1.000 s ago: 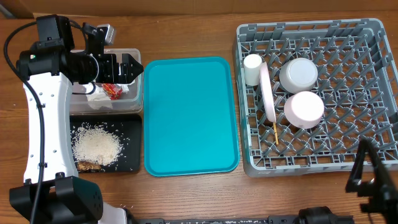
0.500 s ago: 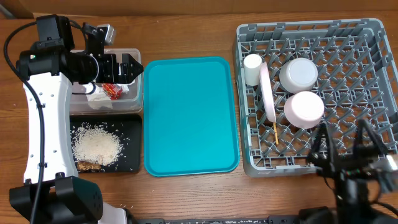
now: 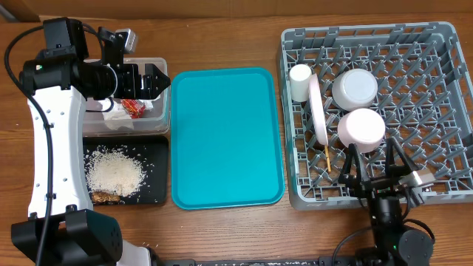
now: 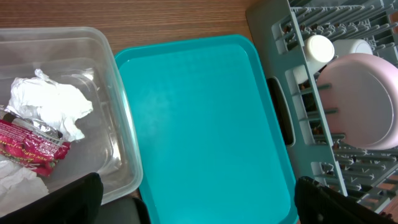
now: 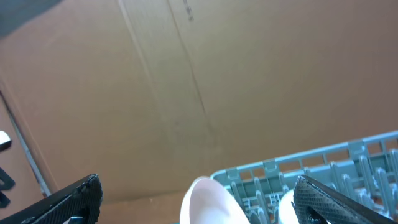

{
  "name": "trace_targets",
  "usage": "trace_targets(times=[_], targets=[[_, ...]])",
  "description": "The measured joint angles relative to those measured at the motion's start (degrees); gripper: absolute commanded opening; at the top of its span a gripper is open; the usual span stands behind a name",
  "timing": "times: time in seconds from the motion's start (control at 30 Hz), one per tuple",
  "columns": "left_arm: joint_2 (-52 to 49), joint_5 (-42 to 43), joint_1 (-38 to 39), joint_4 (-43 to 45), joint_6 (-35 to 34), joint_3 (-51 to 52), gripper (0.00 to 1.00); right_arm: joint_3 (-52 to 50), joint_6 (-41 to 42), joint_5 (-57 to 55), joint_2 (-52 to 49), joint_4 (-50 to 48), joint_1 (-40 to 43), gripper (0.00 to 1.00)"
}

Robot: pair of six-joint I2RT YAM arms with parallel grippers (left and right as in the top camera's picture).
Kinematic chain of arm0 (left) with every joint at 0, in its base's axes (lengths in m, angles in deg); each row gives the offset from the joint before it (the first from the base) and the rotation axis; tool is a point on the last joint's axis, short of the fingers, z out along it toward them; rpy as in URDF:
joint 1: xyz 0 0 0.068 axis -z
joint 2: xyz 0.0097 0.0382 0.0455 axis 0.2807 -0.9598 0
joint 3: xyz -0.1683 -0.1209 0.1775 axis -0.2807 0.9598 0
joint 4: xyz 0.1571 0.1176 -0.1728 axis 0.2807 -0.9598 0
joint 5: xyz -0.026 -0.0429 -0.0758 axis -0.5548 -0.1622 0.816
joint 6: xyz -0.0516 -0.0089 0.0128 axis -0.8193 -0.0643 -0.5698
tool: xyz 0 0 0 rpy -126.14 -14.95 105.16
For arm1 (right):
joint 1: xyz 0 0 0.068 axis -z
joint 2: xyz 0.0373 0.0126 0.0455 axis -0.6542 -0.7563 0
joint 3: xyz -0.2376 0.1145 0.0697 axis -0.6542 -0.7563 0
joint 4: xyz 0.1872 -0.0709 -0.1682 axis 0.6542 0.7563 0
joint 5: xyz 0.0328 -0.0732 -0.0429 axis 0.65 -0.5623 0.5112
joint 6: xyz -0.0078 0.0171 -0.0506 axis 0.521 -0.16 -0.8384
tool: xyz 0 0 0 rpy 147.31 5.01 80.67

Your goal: Sort waste into correct bins and load items into the dishwasher

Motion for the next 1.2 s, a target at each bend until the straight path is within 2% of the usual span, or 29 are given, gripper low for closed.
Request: trace_targets(times=[0.33,0.53,0.9,1.2], targets=[[0.0,0.0,0.0,0.0,0.0,0.0,1.0,-4.3,0.0,0.0,0.0,4.2,-0.1,1.0],[0.0,0.0,0.0,0.0,0.0,0.0,1.0,-4.3,-0.1,0.0,0.1,13.5,-0.3,1.0],[0.0,0.0,0.0,0.0,0.0,0.0,1.0,-4.3,-1.9,0.0,0.1,13.6,-0.3,1.0],[0.0,0.0,0.0,0.0,0.0,0.0,1.0,-4.3,-19.2,0.0,0.1,13.6,-0.3,1.0]])
